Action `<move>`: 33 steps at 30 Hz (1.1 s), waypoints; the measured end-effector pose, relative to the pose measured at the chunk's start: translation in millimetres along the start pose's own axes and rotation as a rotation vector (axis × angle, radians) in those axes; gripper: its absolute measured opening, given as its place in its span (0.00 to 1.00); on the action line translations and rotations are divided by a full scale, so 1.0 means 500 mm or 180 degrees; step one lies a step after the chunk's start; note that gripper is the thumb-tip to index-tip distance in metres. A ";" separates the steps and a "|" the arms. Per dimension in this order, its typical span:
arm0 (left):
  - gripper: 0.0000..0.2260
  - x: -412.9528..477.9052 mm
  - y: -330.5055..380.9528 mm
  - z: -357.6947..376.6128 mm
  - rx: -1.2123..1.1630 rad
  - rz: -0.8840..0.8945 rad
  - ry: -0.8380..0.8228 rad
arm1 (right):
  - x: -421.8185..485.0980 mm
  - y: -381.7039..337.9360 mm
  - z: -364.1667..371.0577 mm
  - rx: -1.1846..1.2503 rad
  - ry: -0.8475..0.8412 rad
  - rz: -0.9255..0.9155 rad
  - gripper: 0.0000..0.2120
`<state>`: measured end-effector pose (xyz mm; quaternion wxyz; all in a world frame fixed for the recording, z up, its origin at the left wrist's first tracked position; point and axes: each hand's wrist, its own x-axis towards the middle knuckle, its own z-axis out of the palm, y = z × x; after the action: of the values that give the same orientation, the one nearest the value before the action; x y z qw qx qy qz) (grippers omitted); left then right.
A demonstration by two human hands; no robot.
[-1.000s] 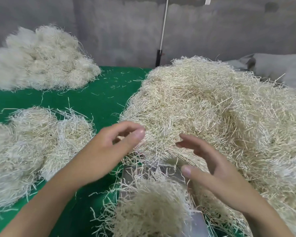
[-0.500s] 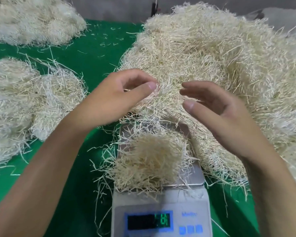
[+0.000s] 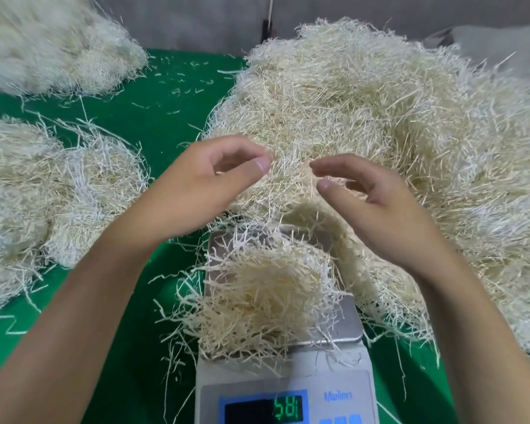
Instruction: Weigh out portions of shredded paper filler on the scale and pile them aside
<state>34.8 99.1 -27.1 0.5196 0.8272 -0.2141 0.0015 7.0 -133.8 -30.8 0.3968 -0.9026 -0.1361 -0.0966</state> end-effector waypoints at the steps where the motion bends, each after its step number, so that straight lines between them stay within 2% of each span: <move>1: 0.08 0.002 -0.004 -0.005 -0.0032 0.0012 0.0055 | 0.009 0.005 -0.009 -0.0388 0.0109 -0.0023 0.14; 4: 0.07 0.008 -0.017 -0.023 -0.0084 -0.0038 0.0324 | 0.051 0.016 -0.035 -0.1587 0.0347 -0.0040 0.16; 7: 0.07 0.012 -0.026 -0.038 -0.0139 -0.0115 0.0568 | 0.108 0.024 -0.045 -0.2055 0.0341 -0.0023 0.19; 9: 0.07 0.014 -0.031 -0.045 -0.0090 -0.0143 0.0631 | 0.155 0.034 -0.033 -0.2167 0.0172 -0.0053 0.22; 12: 0.07 0.019 -0.036 -0.050 0.0003 -0.0199 0.0638 | 0.224 0.063 0.012 -0.2765 -0.0473 0.0004 0.27; 14: 0.08 0.021 -0.041 -0.054 -0.0008 -0.0230 0.0632 | 0.258 0.081 0.045 -0.3053 -0.1005 0.0159 0.22; 16: 0.08 0.019 -0.047 -0.060 -0.0045 -0.0264 0.0641 | 0.278 0.089 0.062 -0.3249 -0.1172 0.0129 0.06; 17: 0.08 0.018 -0.049 -0.064 -0.0076 -0.0269 0.0651 | 0.284 0.088 0.063 -0.3255 -0.1034 0.0038 0.05; 19: 0.09 0.018 -0.053 -0.069 -0.0093 -0.0272 0.0678 | 0.293 0.070 0.058 -0.3036 -0.0658 -0.0240 0.13; 21: 0.09 0.021 -0.054 -0.069 -0.0058 -0.0285 0.0703 | 0.294 0.039 0.050 -0.2844 -0.0353 -0.0586 0.16; 24: 0.07 0.027 -0.058 -0.061 0.0043 -0.0277 0.0596 | 0.283 -0.021 0.035 -0.2687 -0.0218 -0.0863 0.16; 26: 0.09 0.027 -0.061 -0.056 0.0130 -0.0246 0.0574 | 0.276 -0.059 0.025 -0.2455 -0.0175 -0.0827 0.17; 30: 0.29 0.024 -0.057 -0.052 -0.0157 -0.0286 0.0744 | 0.281 -0.111 0.018 -0.2399 -0.0173 -0.0905 0.18; 33: 0.39 0.067 -0.012 -0.048 -0.0802 -0.0493 0.0510 | 0.284 -0.152 0.030 -0.2230 -0.0079 -0.1195 0.19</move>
<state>72.9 110.0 -13.9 0.6331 0.7667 -0.1061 0.0005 117.5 -49.6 51.7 0.0385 -0.9438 -0.2624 -0.1972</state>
